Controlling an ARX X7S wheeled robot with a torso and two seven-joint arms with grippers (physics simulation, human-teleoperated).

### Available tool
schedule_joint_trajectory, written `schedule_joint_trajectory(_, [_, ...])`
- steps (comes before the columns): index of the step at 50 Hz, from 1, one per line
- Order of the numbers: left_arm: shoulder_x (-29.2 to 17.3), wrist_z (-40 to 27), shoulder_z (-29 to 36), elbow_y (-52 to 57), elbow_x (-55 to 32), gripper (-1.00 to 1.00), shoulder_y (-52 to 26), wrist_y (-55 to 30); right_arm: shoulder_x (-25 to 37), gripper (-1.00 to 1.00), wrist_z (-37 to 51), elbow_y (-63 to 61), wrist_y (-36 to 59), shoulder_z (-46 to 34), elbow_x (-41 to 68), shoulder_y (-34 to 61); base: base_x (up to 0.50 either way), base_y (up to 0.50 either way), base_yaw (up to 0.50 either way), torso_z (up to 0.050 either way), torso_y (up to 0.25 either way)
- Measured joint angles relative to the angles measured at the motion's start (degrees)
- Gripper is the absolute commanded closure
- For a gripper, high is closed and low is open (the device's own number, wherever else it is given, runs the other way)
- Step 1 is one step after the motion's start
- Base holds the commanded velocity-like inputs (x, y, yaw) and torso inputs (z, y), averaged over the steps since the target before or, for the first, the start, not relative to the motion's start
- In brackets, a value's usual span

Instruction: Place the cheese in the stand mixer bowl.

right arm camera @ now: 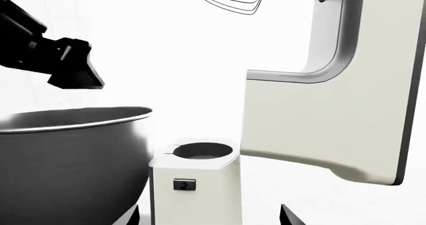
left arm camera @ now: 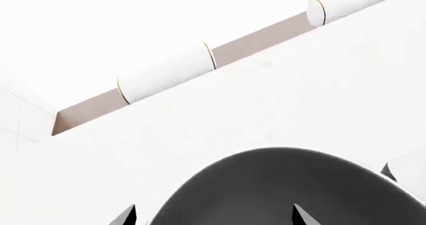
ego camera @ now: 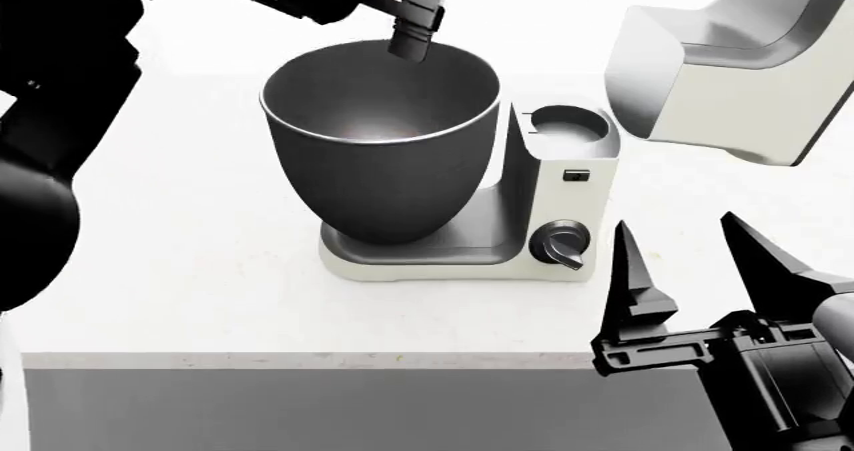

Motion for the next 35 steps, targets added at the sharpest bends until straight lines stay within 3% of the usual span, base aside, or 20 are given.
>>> schedule_joint_trajectory(15, [-9.23,-13.37,-5.39,11.15,-3.65,-1.0,-4.33,3.88,0.11,-1.0,0.04,-0.33,0.52,0.46,0.15,-0.06,0.0,0.0,0.0,0.0,0.0])
schedule_joint_trajectory(35, [-32.61,-41.13,-19.56,53.25,-18.63,-1.0,-3.41,9.93,1.42,-1.0,0.91,-2.57,2.48,1.46,-0.25,1.01,0.0,0.0,0.0,0.0,0.0])
